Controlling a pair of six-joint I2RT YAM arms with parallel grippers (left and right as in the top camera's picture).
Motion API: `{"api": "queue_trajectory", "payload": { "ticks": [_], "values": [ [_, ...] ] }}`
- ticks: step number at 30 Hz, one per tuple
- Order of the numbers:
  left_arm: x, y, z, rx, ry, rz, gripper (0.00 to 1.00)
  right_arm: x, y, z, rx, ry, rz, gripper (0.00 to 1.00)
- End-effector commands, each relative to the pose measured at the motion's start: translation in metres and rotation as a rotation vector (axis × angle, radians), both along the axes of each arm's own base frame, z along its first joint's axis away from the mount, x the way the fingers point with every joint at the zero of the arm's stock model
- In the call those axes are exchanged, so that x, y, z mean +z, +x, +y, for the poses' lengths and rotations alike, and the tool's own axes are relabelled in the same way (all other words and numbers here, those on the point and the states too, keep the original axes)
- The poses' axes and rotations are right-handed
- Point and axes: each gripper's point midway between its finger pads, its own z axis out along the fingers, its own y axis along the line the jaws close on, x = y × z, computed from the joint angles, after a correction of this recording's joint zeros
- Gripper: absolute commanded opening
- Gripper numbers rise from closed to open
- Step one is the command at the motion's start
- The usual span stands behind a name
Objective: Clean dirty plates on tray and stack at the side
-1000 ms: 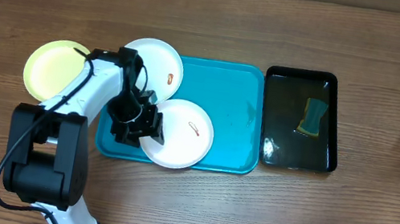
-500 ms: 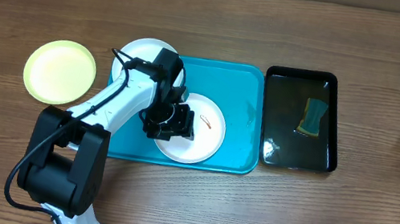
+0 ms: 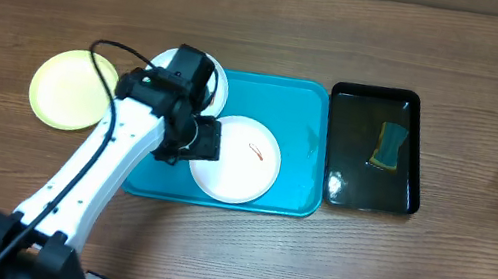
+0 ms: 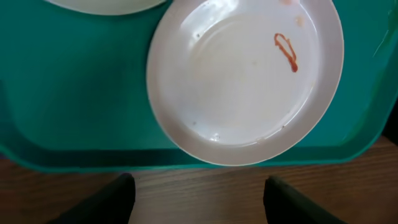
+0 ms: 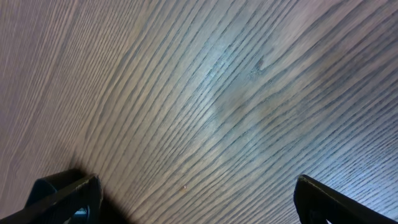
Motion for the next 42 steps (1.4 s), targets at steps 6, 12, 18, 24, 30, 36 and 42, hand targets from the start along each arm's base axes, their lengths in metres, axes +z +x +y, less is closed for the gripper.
{"api": "queue_trajectory", "payload": {
  "ticks": [6, 12, 18, 24, 30, 36, 42],
  "values": [
    [-0.04, -0.012, 0.014, 0.041, 0.101, 0.033, 0.62, 0.012, 0.004, -0.002, -0.003, -0.017, -0.031, 1.0],
    [-0.056, -0.01, 0.013, 0.075, 0.088, 0.011, 0.59, 0.012, 0.004, -0.002, -0.003, -0.017, -0.031, 1.0],
    [-0.06, -0.007, 0.011, 0.082, 0.082, -0.004, 0.58, 0.012, 0.004, -0.002, -0.003, -0.017, -0.031, 1.0],
    [-0.063, -0.01, 0.013, 0.073, 0.114, -0.001, 0.56, 0.012, 0.004, -0.002, -0.003, -0.017, -0.031, 1.0],
    [-0.073, -0.015, 0.023, 0.097, 0.166, 0.004, 0.61, 0.012, 0.004, -0.002, -0.003, -0.017, -0.031, 1.0],
    [-0.073, -0.016, 0.01, 0.021, 0.098, 0.01, 0.75, 0.012, 0.004, -0.002, -0.003, -0.017, -0.031, 1.0],
    [-0.073, -0.016, 0.008, 0.011, 0.086, 0.012, 0.58, 0.012, 0.004, -0.002, -0.003, -0.017, -0.031, 1.0]
  ]
}}
